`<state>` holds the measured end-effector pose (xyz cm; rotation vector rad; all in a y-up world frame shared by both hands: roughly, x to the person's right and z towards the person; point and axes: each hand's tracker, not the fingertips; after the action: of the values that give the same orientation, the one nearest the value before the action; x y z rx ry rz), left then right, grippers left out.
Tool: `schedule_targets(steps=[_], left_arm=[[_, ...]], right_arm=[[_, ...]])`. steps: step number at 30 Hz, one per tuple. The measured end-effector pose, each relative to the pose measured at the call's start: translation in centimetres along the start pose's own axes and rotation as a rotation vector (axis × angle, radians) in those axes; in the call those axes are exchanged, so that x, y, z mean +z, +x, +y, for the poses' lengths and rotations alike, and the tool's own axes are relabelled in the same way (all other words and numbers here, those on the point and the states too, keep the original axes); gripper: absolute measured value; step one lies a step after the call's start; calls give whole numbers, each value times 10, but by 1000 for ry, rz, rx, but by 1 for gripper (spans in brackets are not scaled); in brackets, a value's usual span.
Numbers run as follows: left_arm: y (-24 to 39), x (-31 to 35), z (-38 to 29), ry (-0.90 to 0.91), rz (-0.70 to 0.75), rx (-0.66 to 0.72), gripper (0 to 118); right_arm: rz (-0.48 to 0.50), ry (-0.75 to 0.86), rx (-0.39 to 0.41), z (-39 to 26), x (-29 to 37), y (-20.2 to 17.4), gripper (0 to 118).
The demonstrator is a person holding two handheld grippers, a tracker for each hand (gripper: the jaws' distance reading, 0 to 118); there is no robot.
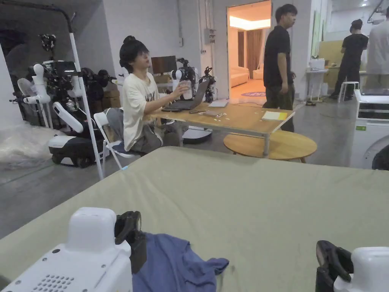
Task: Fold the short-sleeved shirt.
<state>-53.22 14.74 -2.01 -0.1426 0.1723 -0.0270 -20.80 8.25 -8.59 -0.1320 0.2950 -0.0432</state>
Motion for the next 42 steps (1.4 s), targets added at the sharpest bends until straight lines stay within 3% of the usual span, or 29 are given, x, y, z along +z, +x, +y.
schedule_targets(steps=[1,2,3,10,16,17,19,20,22,24,26,28,32,35,38,42], left_arm=[[-11,-14,3,-44,-34,15,23],[-23,-31,4,-100,-93,23,47],[-34,-52,3,-199,-152,15,80],[-54,-175,-66,-566,-188,-51,84],[-33,-259,-146,-786,-220,-105,84],[-32,-272,-158,-831,-212,-90,84],[-32,-285,-182,-920,-187,-34,59],[-33,-276,-176,-808,-180,-17,59],[-32,-275,-167,-824,-168,-18,44],[-32,-270,-164,-816,-173,-20,0],[-34,-271,-166,-832,-146,36,0],[-41,-270,-158,-827,-131,127,0],[-65,-256,-63,-539,-76,287,0],[-65,-254,33,-388,-57,147,0],[-52,-253,126,-243,-48,75,0],[-14,-268,203,-188,-67,-39,0]], right_arm=[[10,-4,5,0,0,1,0],[14,-6,14,-1,1,3,0],[13,-5,23,-1,2,6,0],[-11,-56,-5,-14,1,34,0],[-69,-112,35,-21,5,63,0],[-76,-125,41,-22,6,70,0],[-87,-152,48,-24,9,79,0],[-96,-161,49,-26,10,83,0],[-109,-166,40,-32,11,89,0],[-99,-182,-22,-36,9,95,0],[-83,-188,-87,-37,11,100,0],[-59,-173,-91,-35,16,103,0],[-78,-143,-54,-26,27,109,0],[-51,-132,-87,-22,34,116,0],[-55,-121,-53,-16,39,115,0],[-9,-47,-161,-7,52,126,0]])
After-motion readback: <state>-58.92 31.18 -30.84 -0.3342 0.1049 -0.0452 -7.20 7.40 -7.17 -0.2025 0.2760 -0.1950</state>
